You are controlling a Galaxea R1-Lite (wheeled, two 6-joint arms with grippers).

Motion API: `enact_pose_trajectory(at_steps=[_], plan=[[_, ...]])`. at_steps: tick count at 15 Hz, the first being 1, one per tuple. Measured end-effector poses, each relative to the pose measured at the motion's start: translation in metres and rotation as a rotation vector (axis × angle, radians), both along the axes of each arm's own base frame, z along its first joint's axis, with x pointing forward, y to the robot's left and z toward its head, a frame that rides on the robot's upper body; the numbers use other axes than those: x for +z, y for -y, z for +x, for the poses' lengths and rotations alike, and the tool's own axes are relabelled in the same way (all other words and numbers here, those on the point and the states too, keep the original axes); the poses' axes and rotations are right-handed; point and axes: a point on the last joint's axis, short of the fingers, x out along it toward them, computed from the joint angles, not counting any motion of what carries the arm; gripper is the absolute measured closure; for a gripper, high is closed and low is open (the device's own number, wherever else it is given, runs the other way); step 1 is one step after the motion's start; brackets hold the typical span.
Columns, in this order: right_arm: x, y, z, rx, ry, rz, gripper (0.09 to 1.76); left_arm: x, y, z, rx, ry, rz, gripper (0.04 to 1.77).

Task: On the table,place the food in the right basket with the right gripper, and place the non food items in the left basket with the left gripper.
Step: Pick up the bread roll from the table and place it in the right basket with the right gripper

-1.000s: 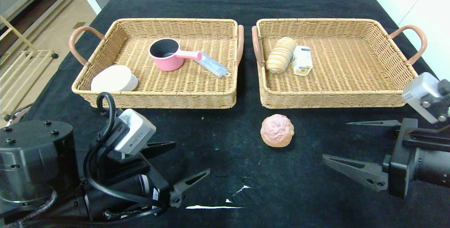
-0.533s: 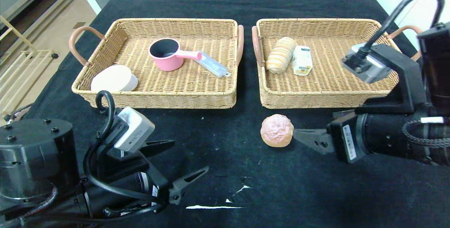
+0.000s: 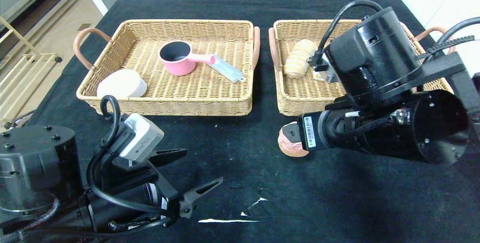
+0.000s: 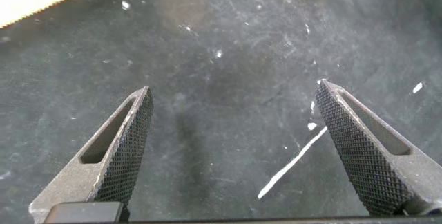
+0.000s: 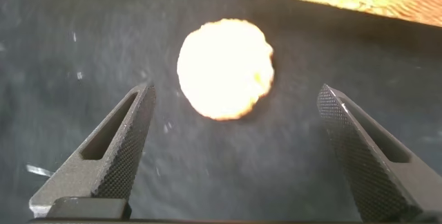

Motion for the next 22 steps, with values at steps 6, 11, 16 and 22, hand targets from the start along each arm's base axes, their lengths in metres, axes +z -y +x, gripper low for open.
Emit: enact_pose_trajectory(at_steps=[6, 11, 16, 22], plan=[[-0.014, -0.013, 0.014, -0.086, 0.003, -0.008, 0.14, 0.013, -0.009, 0.003, 0.023, 0.073, -0.057, 0.09], [-0.025, -0.021, 0.026, -0.104, -0.012, -0.025, 0.14, 0.023, -0.016, 0.000, 0.036, 0.112, -0.080, 0.09], [-0.036, -0.029, 0.037, -0.157, -0.016, -0.015, 0.14, 0.025, -0.017, -0.002, 0.037, 0.121, -0.084, 0.09], [-0.044, -0.032, 0.043, -0.176, -0.034, -0.012, 0.14, 0.025, -0.017, -0.002, 0.036, 0.124, -0.083, 0.09]])
